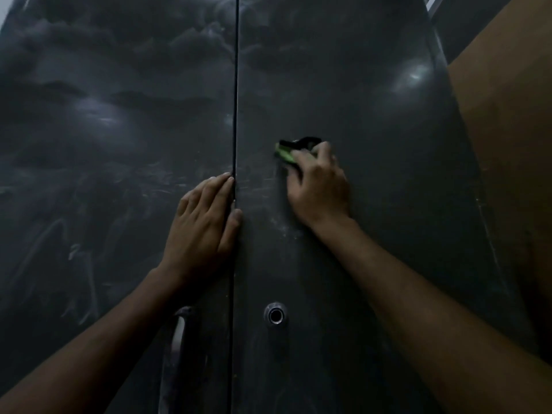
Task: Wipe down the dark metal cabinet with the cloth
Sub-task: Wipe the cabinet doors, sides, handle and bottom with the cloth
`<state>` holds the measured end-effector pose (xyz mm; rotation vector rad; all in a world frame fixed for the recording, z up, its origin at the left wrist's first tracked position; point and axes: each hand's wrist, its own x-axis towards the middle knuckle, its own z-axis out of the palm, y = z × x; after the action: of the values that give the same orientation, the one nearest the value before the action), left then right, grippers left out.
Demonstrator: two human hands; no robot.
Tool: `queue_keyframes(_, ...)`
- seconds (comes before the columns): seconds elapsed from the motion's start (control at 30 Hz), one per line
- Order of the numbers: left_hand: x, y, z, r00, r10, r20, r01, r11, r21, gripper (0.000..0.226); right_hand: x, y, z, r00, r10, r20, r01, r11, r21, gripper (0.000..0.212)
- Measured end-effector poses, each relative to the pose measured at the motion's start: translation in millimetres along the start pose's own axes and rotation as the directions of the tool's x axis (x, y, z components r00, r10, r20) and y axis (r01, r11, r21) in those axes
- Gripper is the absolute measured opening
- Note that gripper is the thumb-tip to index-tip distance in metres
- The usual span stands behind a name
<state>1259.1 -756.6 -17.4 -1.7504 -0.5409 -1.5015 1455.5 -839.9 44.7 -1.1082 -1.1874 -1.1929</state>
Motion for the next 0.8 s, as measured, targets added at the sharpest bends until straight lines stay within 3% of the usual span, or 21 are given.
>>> queue_keyframes(0.03,1,-2,-2,1.000,-0.009,-0.016,0.009,1.000,-0.028,0.061,-11,-11,4,0.991,-0.127,0.036,0.125,0.991,0.038,0.036)
queue_keyframes(0.1,2,-10,-8,1.000,-0.010,-0.023,0.009,0.999,-0.039,0.060,-41,-9,-1,0.908,-0.393,0.146,0.376,0.917,0.130,0.038)
queue_keyframes(0.17,2,-21,-13,1.000,0.021,0.004,-0.021,1.000,-0.007,0.060,-53,15,-17,0.826,-0.525,0.206,0.504,0.851,0.151,0.040)
queue_keyframes(0.23,1,-27,-15,0.999,0.033,0.027,-0.033,0.999,0.013,0.061,-33,36,-23,0.881,-0.445,0.163,0.441,0.895,0.064,0.039)
queue_keyframes(0.3,-1,-29,-14,0.999,0.030,0.032,-0.030,1.000,0.008,0.061,2,36,-15,0.980,-0.191,0.058,0.191,0.981,-0.007,0.038)
queue_keyframes(0.37,-2,-27,-12,1.000,0.018,0.021,-0.018,1.000,0.003,0.061,17,8,-3,1.000,-0.004,0.028,0.004,1.000,-0.029,0.039)
queue_keyframes(0.4,-2,-25,-12,1.000,0.014,0.012,-0.014,1.000,0.004,0.060,12,-10,3,0.999,-0.016,0.038,0.017,0.999,-0.030,0.039)
queue_keyframes(0.47,-2,-22,-11,1.000,0.010,0.000,-0.010,1.000,0.009,0.060,-20,-32,10,0.973,-0.207,0.099,0.204,0.978,0.037,0.038)
queue_keyframes(0.53,0,-23,-12,1.000,-0.006,-0.008,0.006,1.000,0.005,0.059,-62,-24,0,0.880,-0.439,0.183,0.425,0.898,0.112,0.038)
queue_keyframes(0.6,3,-28,-18,0.999,-0.050,-0.016,0.050,0.999,-0.007,0.058,-73,4,-16,0.814,-0.531,0.236,0.518,0.847,0.119,0.040)
queue_keyframes(0.67,3,-36,-23,0.996,-0.085,-0.023,0.085,0.996,-0.002,0.058,-52,22,-21,0.889,-0.417,0.188,0.412,0.909,0.068,0.038)
queue_keyframes(0.73,-1,-44,-27,0.996,-0.089,-0.014,0.089,0.996,0.024,0.059,-17,17,-11,0.979,-0.190,0.078,0.190,0.982,0.018,0.037)
queue_keyframes(0.8,-6,-50,-27,0.997,-0.077,0.002,0.076,0.996,0.047,0.061,-1,-16,4,0.996,-0.069,0.056,0.068,0.998,0.020,0.038)
